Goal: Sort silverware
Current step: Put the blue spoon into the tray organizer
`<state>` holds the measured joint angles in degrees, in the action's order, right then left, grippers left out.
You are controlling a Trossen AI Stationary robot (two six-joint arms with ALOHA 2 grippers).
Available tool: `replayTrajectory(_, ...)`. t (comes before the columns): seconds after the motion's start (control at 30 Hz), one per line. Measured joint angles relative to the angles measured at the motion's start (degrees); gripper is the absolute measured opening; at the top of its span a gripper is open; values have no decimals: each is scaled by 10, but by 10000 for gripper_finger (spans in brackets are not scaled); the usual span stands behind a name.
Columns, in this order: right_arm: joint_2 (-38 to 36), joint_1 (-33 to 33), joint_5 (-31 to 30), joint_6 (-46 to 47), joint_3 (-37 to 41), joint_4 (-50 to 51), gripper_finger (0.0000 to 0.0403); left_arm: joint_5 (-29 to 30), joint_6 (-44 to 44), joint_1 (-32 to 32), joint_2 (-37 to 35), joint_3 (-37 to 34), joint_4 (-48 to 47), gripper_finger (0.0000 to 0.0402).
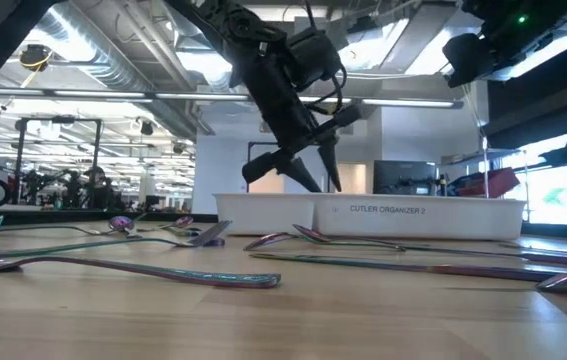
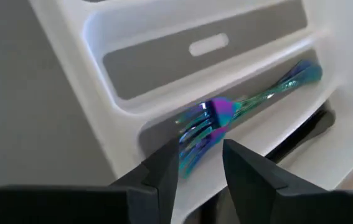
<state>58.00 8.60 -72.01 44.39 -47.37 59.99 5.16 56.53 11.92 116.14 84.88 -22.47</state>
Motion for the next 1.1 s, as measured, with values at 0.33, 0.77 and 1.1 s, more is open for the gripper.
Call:
replayTrajectory(0.33,0,0,0,-14,0,-4,183,6,-126,9,-16,14,-27,110)
replayTrajectory(0.77,38,0,293,-374,-1,-322,183,270,-165,-125,-172,-9,-126,109)
replayTrajectory(1.1,205,0,565,-575,-1,-508,183,283,6,-294,-183,-268,185,109)
